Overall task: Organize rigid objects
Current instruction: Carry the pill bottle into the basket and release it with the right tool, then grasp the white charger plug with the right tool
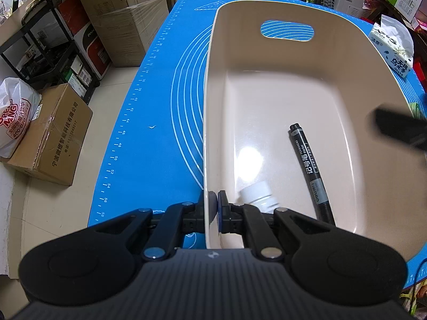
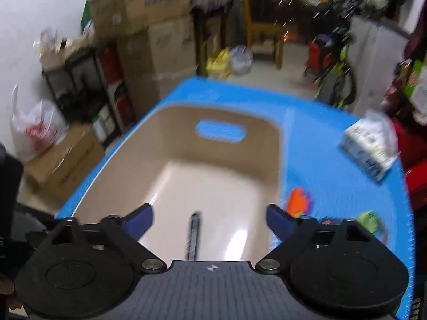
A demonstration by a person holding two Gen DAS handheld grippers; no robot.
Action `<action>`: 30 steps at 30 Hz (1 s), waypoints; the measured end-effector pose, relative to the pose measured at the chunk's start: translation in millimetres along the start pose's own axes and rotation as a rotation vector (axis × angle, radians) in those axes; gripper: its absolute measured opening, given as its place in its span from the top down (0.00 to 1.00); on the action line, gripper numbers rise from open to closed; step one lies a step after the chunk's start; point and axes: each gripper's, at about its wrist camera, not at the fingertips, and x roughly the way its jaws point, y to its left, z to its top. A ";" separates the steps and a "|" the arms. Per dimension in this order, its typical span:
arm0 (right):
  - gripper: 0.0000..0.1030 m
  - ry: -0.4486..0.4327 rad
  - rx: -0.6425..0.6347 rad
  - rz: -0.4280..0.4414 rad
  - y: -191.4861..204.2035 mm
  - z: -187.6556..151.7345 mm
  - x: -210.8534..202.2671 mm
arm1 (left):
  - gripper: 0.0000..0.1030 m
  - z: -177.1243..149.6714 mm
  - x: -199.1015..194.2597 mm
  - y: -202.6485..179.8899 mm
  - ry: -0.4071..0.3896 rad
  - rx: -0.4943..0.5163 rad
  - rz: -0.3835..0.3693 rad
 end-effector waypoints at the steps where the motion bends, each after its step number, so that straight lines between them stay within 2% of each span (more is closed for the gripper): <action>1: 0.07 -0.029 0.000 -0.018 -8.0 1.6 -7.2 | 0.92 0.0 0.1 0.0 0.000 0.000 0.000; 6: 0.02 -0.095 -0.001 -0.095 -45.6 -2.2 -29.7 | 0.92 0.0 0.1 0.0 0.000 0.000 0.000; 11: 0.02 -0.042 -0.051 -0.154 -84.1 -25.3 -20.8 | 0.92 0.1 0.2 -0.2 0.000 -0.001 0.000; 15: 0.03 0.050 -0.121 -0.116 -102.0 -48.9 -1.3 | 0.92 0.1 0.1 0.0 0.000 -0.001 0.000; 19: 0.08 0.125 -0.248 -0.028 -107.5 -70.6 17.7 | 0.92 0.1 0.1 0.0 0.000 0.000 0.000; 23: 0.12 0.163 -0.370 0.053 -99.6 -82.3 33.1 | 0.92 -0.6 -1.8 1.2 -0.002 0.002 0.002; 30: 0.22 0.248 -0.572 0.101 -80.1 -92.2 59.1 | 0.92 -1.0 -2.0 1.1 -0.002 0.003 0.005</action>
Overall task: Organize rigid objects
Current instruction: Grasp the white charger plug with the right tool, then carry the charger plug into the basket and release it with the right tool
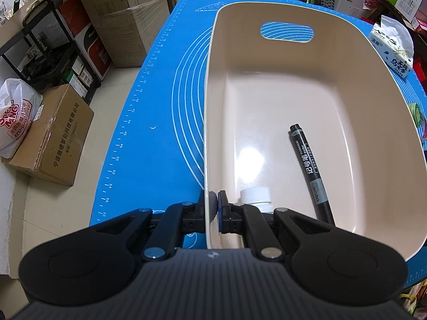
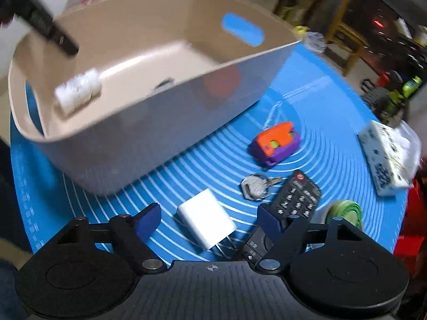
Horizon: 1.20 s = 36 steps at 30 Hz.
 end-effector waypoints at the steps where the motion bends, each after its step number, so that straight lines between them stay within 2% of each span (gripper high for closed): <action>1: 0.23 0.014 -0.017 -0.002 1.3 0.1 4.6 | 0.92 0.0 -0.1 0.0 0.000 0.000 0.000; 4: 0.30 0.039 -0.026 0.015 2.0 -0.1 11.4 | 0.92 -0.1 0.3 0.4 0.000 0.000 0.000; 6: 0.43 0.040 -0.006 0.039 -1.8 1.9 12.0 | 0.92 -0.1 0.2 0.0 0.000 0.000 0.000; 7: 0.45 0.043 0.007 0.061 -3.4 2.7 12.3 | 0.92 0.1 0.0 -0.1 0.000 0.000 0.000; 11: 0.53 0.049 0.007 0.054 -0.2 3.4 11.0 | 0.92 0.0 0.2 -0.1 0.000 -0.001 0.001; 14: 0.58 0.040 0.056 0.047 -4.0 1.2 7.3 | 0.92 0.2 0.0 -1.5 0.001 -0.002 0.001; 19: 0.58 0.005 0.129 0.036 -12.0 -2.9 -2.6 | 0.92 0.4 -0.1 -1.9 0.001 -0.002 0.001; 24: 0.58 -0.091 0.207 -0.014 -25.6 0.9 -26.7 | 0.92 0.8 -0.1 -2.0 0.001 -0.003 0.000; 31: 0.58 -0.227 0.197 -0.117 -31.7 31.0 -66.8 | 0.92 1.1 -0.5 -2.5 0.002 -0.002 0.002; 36: 0.58 -0.316 0.215 -0.131 -25.7 63.1 -89.2 | 0.92 1.5 -0.9 -2.1 0.003 -0.006 0.005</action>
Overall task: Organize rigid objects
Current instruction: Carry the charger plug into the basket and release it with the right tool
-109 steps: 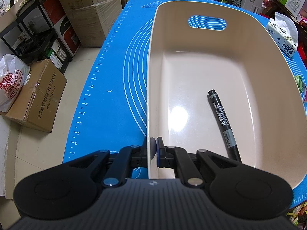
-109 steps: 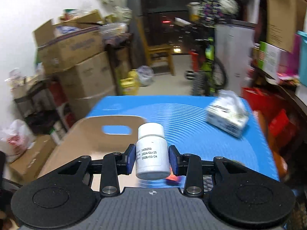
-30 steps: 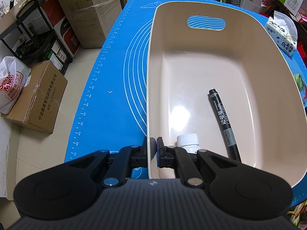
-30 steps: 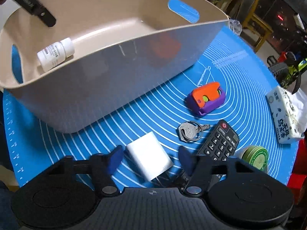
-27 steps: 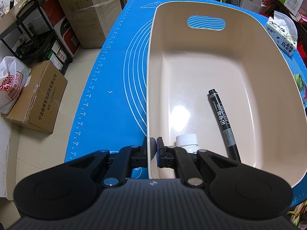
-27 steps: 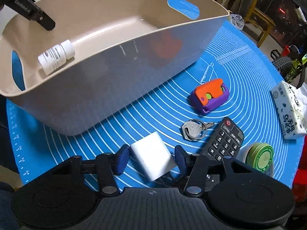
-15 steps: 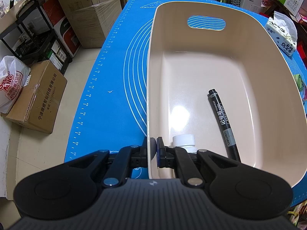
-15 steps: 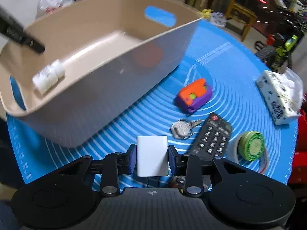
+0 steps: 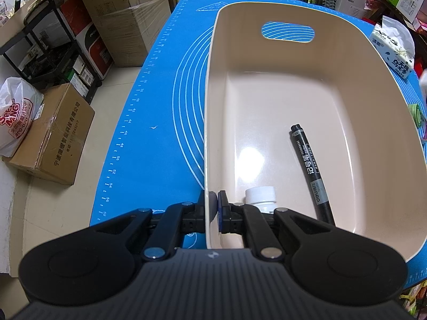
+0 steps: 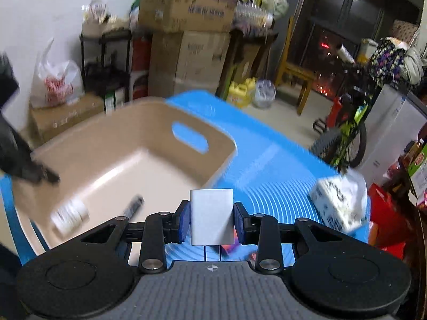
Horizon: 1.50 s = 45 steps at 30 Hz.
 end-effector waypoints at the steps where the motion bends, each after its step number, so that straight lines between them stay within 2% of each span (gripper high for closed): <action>1: 0.58 -0.012 0.005 0.011 5.3 7.2 -0.9 | 0.92 0.2 -0.6 0.0 0.000 0.001 0.001; 4: 0.58 -0.032 0.016 0.029 24.0 23.0 5.0 | 0.92 -0.1 -1.1 -1.2 -0.001 0.003 0.005; 7: 0.58 -0.006 0.035 0.049 46.6 34.2 19.8 | 0.92 -0.2 -0.8 -1.2 -0.001 0.003 0.005; 14: 0.58 0.159 0.039 0.101 88.7 33.2 69.7 | 0.92 -0.9 -0.6 -1.4 -0.002 0.008 0.006; 20: 0.59 0.348 0.004 0.123 114.8 23.2 107.0 | 0.92 -0.9 -0.3 -1.8 -0.002 0.010 0.005; 26: 0.59 0.436 -0.009 0.116 126.4 11.7 126.0 | 0.92 -0.4 0.1 -1.2 -0.002 0.010 0.000; 27: 0.52 0.433 -0.007 0.117 127.4 11.6 126.3 | 0.92 -0.3 0.3 -1.2 -0.002 0.009 0.000; 29: 0.48 0.408 0.002 0.130 126.5 13.0 120.5 | 0.92 -0.2 0.0 -1.4 -0.002 0.009 0.000; 32: 0.27 0.344 0.021 0.133 112.6 19.7 99.9 | 0.92 0.0 -0.2 -1.2 -0.002 0.008 0.000; 35: 0.24 0.267 0.044 0.124 104.2 26.2 69.2 | 0.92 0.0 -0.6 -1.1 -0.002 0.007 0.001; 38: 0.18 0.183 0.061 0.063 87.2 29.4 38.7 | 0.92 -0.1 -0.2 -1.0 -0.002 0.008 0.001; 42: 0.11 0.096 0.150 -0.018 48.4 20.5 4.8 | 0.92 0.0 -0.3 -1.0 -0.002 0.008 0.000; 45: 0.06 0.074 0.231 -0.074 12.2 5.7 -8.3 | 0.92 -0.1 -0.3 -1.2 -0.002 0.008 0.001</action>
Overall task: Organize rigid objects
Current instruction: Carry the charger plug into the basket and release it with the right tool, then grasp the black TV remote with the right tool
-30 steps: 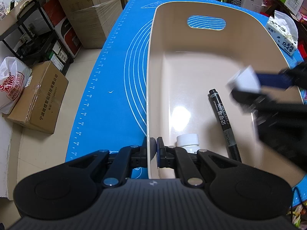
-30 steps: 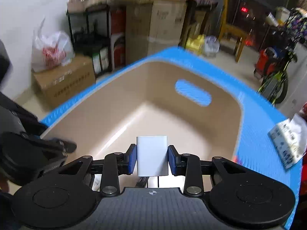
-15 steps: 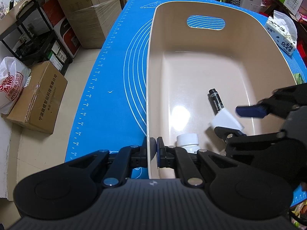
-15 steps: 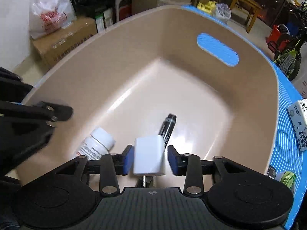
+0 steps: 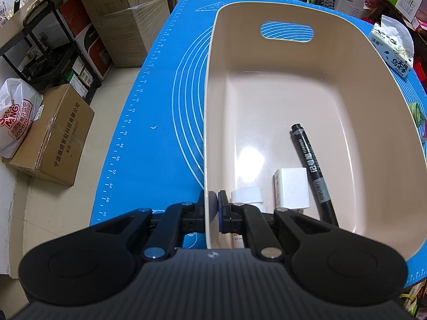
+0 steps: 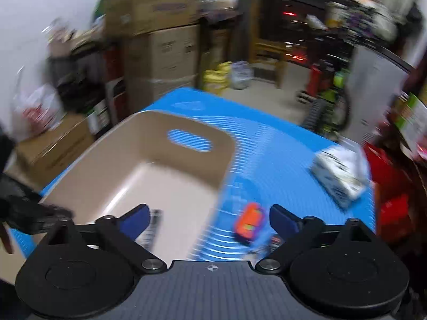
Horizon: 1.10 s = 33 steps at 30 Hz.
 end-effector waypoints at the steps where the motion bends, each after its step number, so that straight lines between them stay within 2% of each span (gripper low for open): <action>1: 0.06 0.004 0.025 -0.032 -13.5 -4.8 -0.4 | 0.92 0.0 0.2 0.2 0.000 0.000 0.000; 6: 0.06 0.070 0.128 -0.156 -68.3 -42.8 16.3 | 0.92 0.0 0.0 0.2 0.000 0.000 0.000; 10: 0.06 0.155 0.182 -0.200 -94.0 -75.9 41.9 | 0.92 0.0 0.2 0.2 0.000 0.000 0.000; 14: 0.06 0.183 0.238 -0.170 -106.1 -100.8 61.0 | 0.92 0.0 0.1 0.3 0.000 0.000 0.000; 20: 0.07 0.197 0.254 -0.146 -96.1 -110.0 83.4 | 0.92 -0.1 0.1 0.5 0.000 0.000 0.001; 22: 0.10 0.208 0.260 -0.139 -91.8 -110.5 90.3 | 0.92 -0.1 0.0 0.6 0.000 0.001 0.000; 25: 0.19 0.224 0.263 -0.140 -87.2 -112.5 98.5 | 0.92 0.0 0.2 0.4 0.000 -0.001 0.000; 26: 0.27 0.227 0.264 -0.141 -86.3 -113.3 100.7 | 0.92 0.0 0.2 0.2 0.000 0.000 0.000; 30: 0.47 0.217 0.273 -0.127 -83.8 -116.1 101.0 | 0.92 0.0 0.3 0.2 0.000 -0.001 0.001; 33: 0.47 0.214 0.276 -0.115 -81.2 -114.9 97.5 | 0.92 0.0 0.3 0.4 0.000 -0.001 0.000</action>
